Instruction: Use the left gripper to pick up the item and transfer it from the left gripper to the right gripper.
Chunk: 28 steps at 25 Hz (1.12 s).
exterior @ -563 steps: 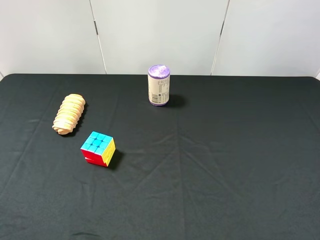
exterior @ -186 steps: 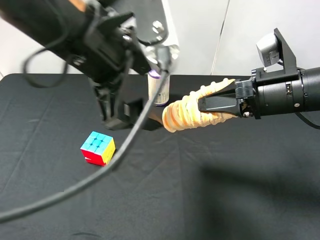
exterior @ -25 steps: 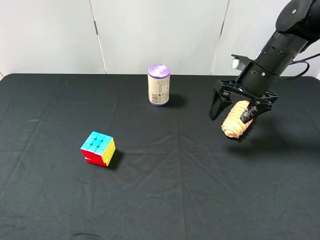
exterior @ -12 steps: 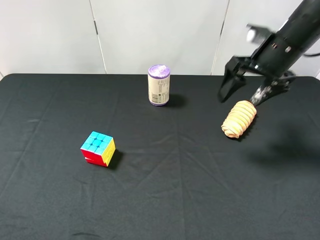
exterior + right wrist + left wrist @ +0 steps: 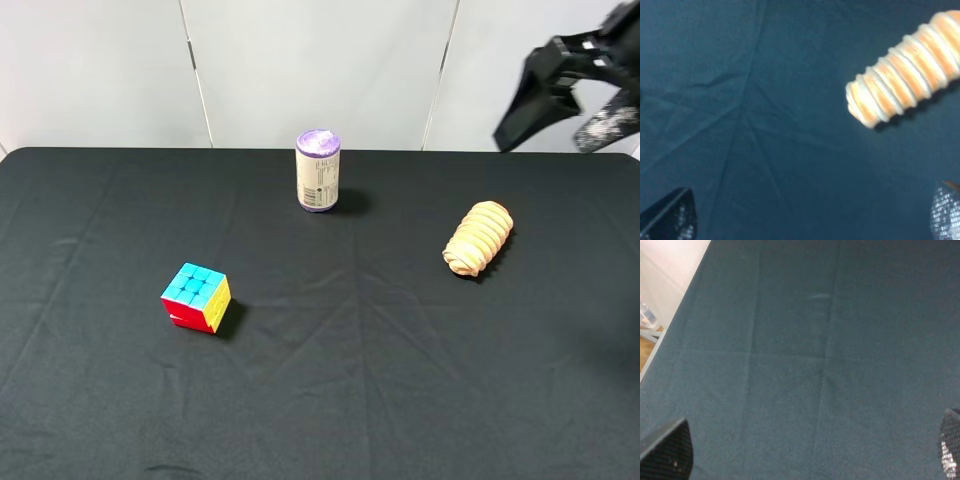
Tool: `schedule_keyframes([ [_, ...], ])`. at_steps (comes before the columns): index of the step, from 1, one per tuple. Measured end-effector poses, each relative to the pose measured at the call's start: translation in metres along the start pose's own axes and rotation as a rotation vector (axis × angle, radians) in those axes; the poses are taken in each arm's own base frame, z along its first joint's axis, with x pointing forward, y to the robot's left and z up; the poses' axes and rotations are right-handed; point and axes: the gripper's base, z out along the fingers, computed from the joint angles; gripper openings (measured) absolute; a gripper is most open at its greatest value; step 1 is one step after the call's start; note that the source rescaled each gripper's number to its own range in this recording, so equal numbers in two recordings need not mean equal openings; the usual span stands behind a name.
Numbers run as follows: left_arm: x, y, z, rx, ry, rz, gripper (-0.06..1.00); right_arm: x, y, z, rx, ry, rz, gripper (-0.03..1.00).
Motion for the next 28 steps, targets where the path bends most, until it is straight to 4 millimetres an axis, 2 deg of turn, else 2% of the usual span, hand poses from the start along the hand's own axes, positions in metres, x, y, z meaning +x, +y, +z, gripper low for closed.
schedule_keyframes([
  [5,0.0,0.0,0.0,0.001,0.001,0.0,0.98,0.042,0.004,-0.014,0.034,-0.013,-0.01,1.0],
  [14,0.0,0.0,0.0,0.001,0.001,0.0,0.98,0.119,0.005,-0.032,0.145,-0.172,-0.016,1.0],
  [22,0.0,0.0,0.0,0.001,0.001,0.0,0.98,0.188,0.014,-0.05,0.174,-0.423,-0.057,1.0],
  [28,0.0,0.0,0.0,0.001,0.001,0.0,0.98,0.231,0.019,-0.058,0.176,-0.603,-0.064,1.0],
])
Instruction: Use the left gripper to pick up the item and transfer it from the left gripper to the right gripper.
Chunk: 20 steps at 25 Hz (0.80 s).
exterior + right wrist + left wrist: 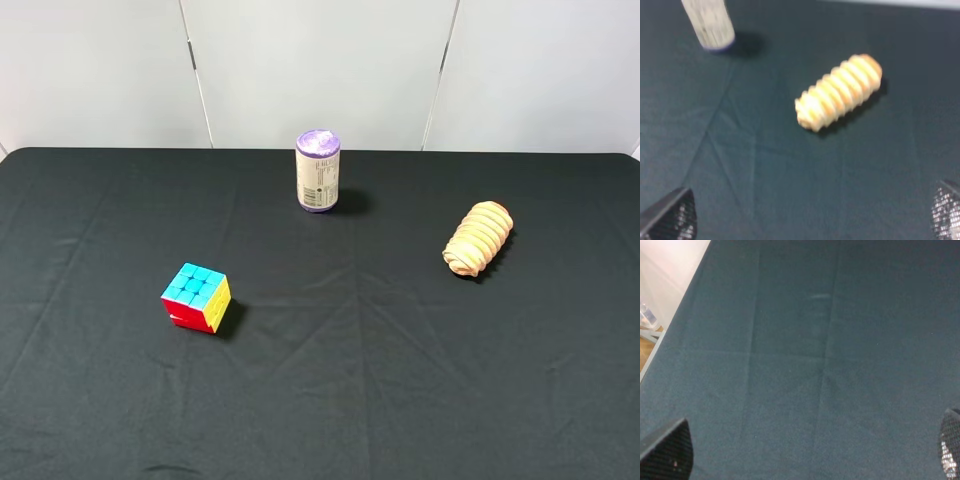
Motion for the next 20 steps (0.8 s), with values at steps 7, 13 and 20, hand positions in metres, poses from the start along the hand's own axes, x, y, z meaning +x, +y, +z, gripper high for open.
schedule_keyframes([
  [7,0.0,0.0,0.0,0.0,0.0,0.0,0.98,0.028,0.003,-0.018,0.003,-0.115,-0.01,1.0],
  [13,0.0,0.0,0.0,0.0,0.0,0.0,0.98,0.033,0.002,-0.015,0.007,-0.083,0.009,1.0],
  [20,0.0,0.0,0.0,-0.001,0.0,0.0,0.98,0.033,0.002,-0.015,0.014,-0.083,0.022,1.0],
])
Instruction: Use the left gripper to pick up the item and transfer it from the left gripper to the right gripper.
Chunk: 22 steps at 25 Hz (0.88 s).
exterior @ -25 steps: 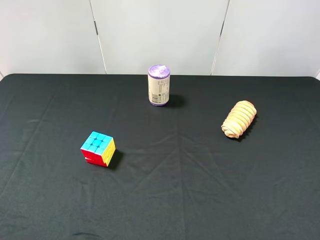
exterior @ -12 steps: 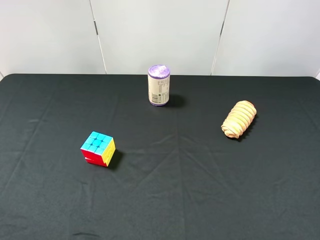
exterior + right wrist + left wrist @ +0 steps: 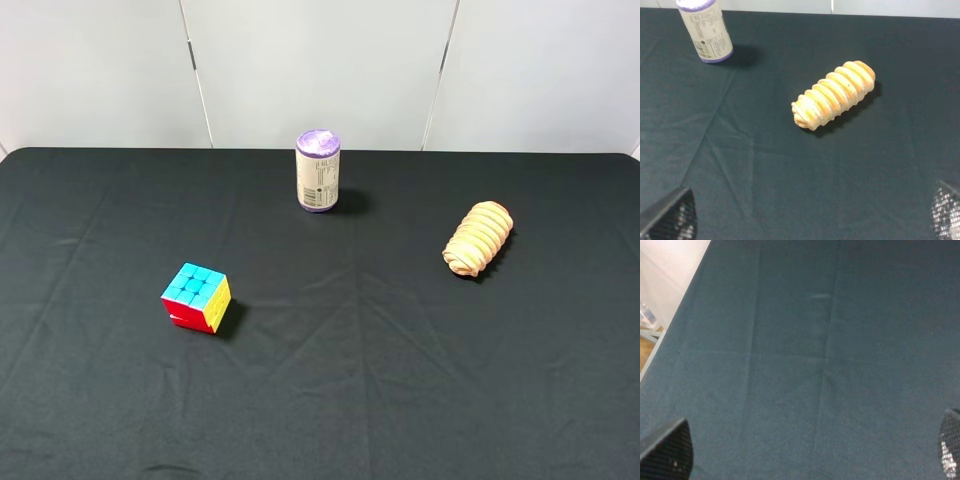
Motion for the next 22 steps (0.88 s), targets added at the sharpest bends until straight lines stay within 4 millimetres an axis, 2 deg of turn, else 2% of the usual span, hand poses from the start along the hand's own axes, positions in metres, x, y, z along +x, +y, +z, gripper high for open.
schedule_keyframes([
  [8,-0.0001,0.0001,0.0,-0.002,-0.001,0.001,0.98,0.0,0.0,0.0001,0.013,0.0,0.007,1.0],
  [16,-0.0001,0.0001,0.0,-0.002,-0.001,0.001,0.98,-0.0009,0.0006,0.0019,0.224,-0.008,0.104,1.0],
  [22,-0.0001,0.0002,0.0,-0.002,-0.001,0.001,0.98,-0.001,0.0008,0.0021,0.237,-0.009,0.114,1.0],
])
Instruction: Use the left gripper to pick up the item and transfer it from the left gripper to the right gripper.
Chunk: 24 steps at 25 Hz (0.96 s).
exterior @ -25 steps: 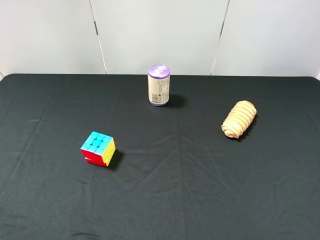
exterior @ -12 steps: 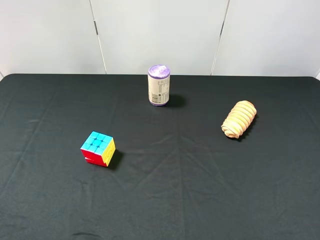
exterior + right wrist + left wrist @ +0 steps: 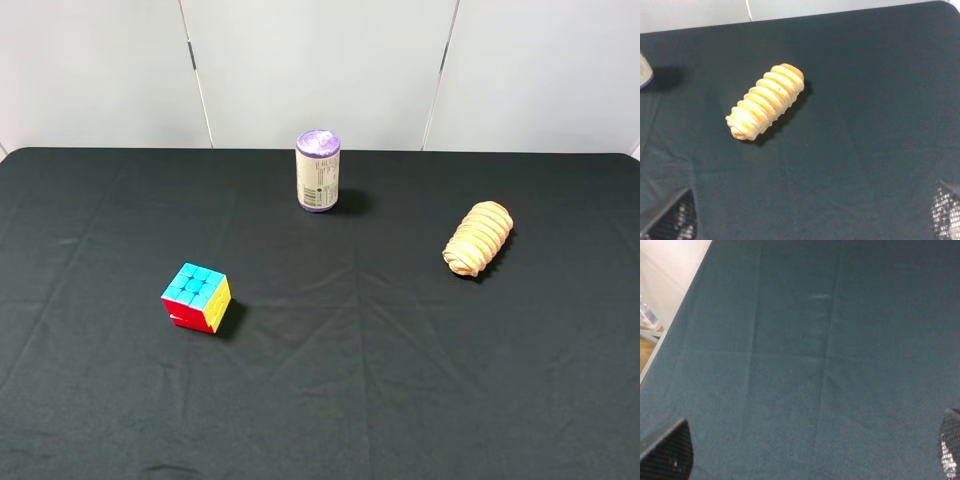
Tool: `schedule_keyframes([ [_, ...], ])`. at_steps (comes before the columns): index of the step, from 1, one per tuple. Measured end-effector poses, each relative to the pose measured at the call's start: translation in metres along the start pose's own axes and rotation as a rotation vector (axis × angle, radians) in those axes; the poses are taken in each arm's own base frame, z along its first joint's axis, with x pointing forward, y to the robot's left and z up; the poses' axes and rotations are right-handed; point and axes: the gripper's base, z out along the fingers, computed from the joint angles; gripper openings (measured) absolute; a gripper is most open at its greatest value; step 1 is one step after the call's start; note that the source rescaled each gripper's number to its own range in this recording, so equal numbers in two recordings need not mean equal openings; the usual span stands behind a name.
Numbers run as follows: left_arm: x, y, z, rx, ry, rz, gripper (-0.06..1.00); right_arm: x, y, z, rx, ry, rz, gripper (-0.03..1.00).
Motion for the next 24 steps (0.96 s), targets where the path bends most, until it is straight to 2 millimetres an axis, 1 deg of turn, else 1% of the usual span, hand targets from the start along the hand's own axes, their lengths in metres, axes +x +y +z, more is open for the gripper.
schedule_keyframes([
  [24,0.0,0.0,0.0,0.0,0.0,0.0,0.98,0.0,0.0,0.0,0.0,0.0,0.002,1.0],
])
